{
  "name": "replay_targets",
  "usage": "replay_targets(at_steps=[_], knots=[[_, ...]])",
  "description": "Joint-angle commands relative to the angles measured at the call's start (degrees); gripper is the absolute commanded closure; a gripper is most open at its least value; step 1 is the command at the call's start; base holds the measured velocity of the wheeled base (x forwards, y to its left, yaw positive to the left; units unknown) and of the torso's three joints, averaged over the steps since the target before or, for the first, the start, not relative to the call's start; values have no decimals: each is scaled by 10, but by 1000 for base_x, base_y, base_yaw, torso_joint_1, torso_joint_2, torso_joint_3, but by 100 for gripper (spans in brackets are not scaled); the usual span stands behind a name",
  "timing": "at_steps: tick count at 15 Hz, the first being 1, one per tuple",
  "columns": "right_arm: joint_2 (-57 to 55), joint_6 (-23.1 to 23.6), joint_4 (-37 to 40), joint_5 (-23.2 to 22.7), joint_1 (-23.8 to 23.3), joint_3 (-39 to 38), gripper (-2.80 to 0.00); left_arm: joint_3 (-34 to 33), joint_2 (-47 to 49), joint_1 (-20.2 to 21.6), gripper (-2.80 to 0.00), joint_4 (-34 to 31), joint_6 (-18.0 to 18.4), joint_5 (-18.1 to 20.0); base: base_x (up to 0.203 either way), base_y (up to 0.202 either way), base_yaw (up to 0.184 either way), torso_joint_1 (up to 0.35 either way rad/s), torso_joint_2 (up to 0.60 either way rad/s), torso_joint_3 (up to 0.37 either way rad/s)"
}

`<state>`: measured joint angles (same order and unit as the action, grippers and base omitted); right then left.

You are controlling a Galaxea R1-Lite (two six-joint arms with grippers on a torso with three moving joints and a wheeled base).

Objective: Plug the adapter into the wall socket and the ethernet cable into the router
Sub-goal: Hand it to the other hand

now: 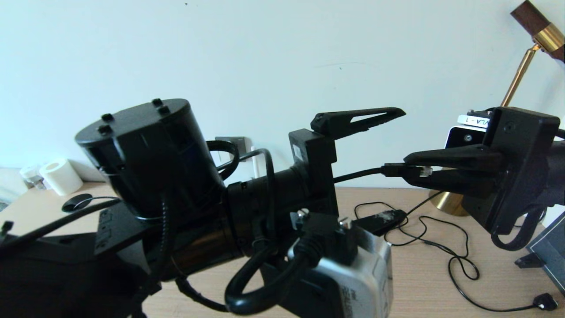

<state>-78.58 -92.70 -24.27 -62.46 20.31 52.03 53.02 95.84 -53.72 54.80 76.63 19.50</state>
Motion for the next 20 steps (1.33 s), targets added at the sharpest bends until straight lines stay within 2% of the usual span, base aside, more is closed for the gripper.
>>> replay_targets(at_steps=[1, 3, 4, 20], knots=[[0, -5, -2, -4, 1, 0, 0, -4, 0, 0, -280, 3, 4, 1, 0, 0, 0, 0, 0, 0], [0, -5, -2, -4, 1, 0, 0, -4, 0, 0, -280, 3, 3, 1, 0, 0, 0, 0, 0, 0], [0, -6, -3, -4, 1, 0, 0, -4, 0, 0, 0, 3, 2, 2, 0, 0, 0, 0, 0, 0], [1, -1, -4, -3, 1, -4, 0, -7, 0, -6, 0, 3, 2, 3, 0, 0, 0, 0, 0, 0]])
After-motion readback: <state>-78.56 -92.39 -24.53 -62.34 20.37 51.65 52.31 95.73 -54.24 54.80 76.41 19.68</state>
